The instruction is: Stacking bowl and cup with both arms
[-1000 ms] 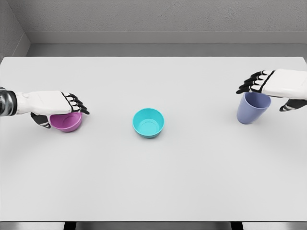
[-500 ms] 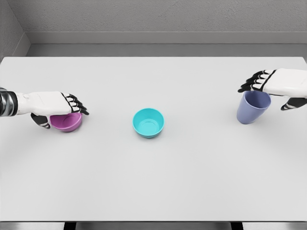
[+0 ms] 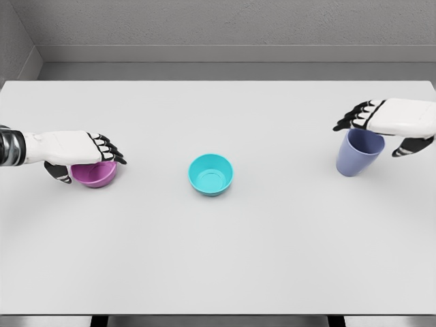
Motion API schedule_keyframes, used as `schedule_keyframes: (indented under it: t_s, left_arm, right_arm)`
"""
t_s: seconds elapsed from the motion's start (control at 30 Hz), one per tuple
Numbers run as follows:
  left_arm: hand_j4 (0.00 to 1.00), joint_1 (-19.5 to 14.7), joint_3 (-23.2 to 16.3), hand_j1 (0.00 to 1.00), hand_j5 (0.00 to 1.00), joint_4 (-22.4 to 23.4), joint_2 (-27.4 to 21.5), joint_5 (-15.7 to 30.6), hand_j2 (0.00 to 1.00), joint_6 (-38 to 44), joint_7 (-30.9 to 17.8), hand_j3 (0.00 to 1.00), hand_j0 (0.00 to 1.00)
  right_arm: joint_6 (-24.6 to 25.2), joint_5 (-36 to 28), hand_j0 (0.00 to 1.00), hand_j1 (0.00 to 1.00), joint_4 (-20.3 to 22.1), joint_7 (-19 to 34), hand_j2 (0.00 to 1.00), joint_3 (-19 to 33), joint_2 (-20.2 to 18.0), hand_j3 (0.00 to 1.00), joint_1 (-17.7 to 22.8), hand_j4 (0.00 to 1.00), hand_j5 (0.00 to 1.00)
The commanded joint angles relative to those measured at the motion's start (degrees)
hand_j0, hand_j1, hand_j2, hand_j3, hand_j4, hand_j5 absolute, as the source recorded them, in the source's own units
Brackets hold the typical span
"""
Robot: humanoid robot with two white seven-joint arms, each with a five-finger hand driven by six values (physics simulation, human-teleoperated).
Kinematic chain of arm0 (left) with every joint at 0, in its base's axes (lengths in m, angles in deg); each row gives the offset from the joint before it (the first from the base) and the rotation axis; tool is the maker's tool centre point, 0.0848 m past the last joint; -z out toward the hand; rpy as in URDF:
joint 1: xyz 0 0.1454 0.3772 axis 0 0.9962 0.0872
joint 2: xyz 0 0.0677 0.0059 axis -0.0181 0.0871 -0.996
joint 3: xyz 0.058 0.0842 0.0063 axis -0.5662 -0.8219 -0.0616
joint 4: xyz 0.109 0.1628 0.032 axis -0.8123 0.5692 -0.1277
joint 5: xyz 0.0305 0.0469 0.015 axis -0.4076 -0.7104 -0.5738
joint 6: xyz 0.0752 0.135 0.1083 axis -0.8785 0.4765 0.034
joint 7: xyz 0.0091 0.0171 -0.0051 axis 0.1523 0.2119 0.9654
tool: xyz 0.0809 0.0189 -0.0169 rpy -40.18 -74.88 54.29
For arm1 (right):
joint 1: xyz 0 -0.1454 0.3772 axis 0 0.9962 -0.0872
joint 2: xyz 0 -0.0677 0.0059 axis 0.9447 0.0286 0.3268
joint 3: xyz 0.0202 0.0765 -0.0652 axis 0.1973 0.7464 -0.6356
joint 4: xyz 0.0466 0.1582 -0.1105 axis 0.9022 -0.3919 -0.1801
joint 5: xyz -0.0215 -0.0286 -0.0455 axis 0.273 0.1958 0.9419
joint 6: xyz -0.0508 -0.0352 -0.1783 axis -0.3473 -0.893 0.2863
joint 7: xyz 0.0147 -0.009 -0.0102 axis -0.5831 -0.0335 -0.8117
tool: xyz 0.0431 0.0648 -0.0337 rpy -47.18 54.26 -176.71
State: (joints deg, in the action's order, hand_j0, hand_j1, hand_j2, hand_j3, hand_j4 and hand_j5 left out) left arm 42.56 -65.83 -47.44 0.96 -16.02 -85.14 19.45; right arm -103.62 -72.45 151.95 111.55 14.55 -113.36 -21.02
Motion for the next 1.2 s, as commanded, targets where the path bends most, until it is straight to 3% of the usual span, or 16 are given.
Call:
schedule_keyframes:
  t_s: [0.0, 0.27, 0.67, 1.1, 1.17]
  left_arm:
    - [0.92, 0.1, 0.0, 0.92, 0.92, 0.0, 0.0, 0.2, 0.92, 0.1, 0.0, 0.92, 0.92]
    - [0.73, 0.1, 0.0, 0.73, 0.73, 0.0, -0.1, 0.1, 0.73, 0.1, 0.0, 0.73, 0.73]
    - [0.73, -0.7, 0.0, 0.73, 0.73, -0.6, 0.1, 0.3, 0.73, 0.1, 0.2, 0.73, 0.73]
    - [0.73, -4.3, 0.1, 0.73, 0.73, -1.1, 5.9, 0.6, 0.73, 0.1, 0.4, 0.73, 0.73]
    - [0.73, -4.7, 0.1, 0.73, 0.73, -3.3, 6.0, 0.7, 0.73, 0.1, 0.5, 0.73, 0.73]
  right_arm:
    - [0.1, -0.1, 1.0, 1.0, -0.4, 0.0, 1.0, -0.4, 0.4, 1.0, 0.0, 1.0, 1.0]
    - [0.1, 0.8, 1.0, 1.0, -0.7, 0.0, 1.0, -1.1, 0.8, 1.0, -0.2, 1.0, 1.0]
    - [0.1, 1.2, 1.0, 1.0, -1.9, 0.0, 1.0, -2.5, 1.6, 1.0, -0.6, 1.0, 1.0]
    - [0.1, 1.9, 1.0, 1.0, -2.8, 0.0, 1.0, -3.1, 2.7, 1.0, -0.6, 1.0, 1.0]
    - [0.1, 1.9, 1.0, 1.0, -2.8, 0.0, 1.0, -3.2, 2.7, 1.0, -0.6, 1.0, 1.0]
